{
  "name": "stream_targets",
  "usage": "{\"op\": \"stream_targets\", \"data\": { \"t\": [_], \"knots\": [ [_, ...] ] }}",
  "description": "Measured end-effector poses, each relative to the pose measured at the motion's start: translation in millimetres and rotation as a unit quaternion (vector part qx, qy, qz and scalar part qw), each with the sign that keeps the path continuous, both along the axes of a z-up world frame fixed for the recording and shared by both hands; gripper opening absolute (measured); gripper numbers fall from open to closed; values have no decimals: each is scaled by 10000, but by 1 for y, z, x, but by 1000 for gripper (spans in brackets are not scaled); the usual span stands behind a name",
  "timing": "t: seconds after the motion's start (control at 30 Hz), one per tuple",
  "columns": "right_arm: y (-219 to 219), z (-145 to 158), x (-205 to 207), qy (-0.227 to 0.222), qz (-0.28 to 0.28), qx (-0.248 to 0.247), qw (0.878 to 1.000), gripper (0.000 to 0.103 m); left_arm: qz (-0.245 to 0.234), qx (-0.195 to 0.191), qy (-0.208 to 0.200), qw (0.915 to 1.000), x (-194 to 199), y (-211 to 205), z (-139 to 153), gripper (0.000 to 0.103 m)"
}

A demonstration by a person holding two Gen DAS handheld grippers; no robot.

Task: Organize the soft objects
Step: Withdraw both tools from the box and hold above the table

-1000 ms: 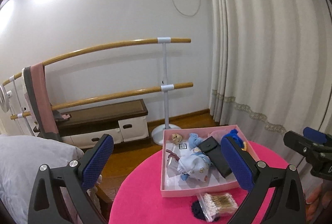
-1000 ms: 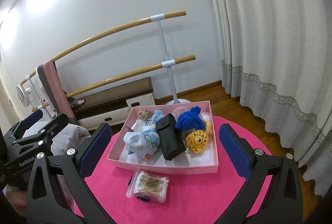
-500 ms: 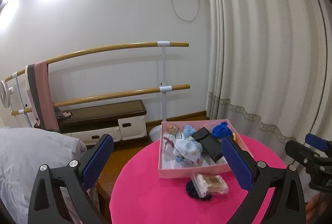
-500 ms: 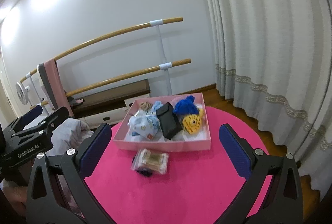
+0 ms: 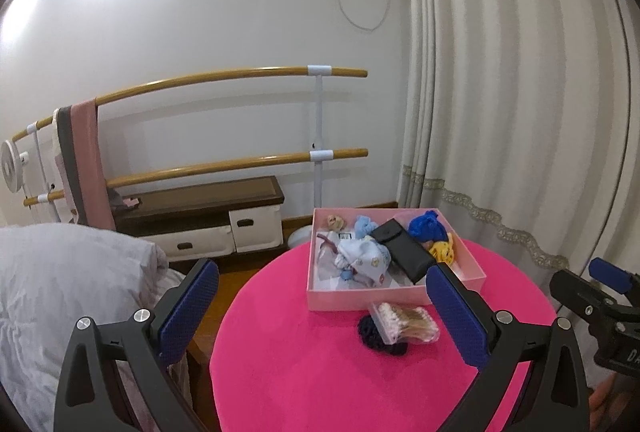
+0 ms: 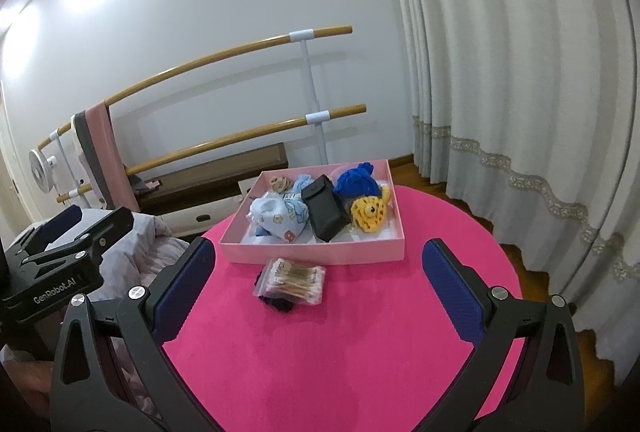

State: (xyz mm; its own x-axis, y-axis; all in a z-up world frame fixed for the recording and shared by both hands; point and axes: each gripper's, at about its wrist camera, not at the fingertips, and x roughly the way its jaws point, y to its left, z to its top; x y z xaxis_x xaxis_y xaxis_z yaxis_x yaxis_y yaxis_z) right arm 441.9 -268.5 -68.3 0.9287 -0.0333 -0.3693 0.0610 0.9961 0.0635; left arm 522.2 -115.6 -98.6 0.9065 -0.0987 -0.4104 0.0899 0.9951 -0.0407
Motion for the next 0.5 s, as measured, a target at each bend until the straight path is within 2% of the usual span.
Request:
{"op": "stream_targets", "data": {
  "t": [0.5],
  "knots": [
    [1, -1, -1, 87, 31, -29, 10000, 103, 129, -75, 229, 9996, -20, 15, 5, 103]
  ]
}}
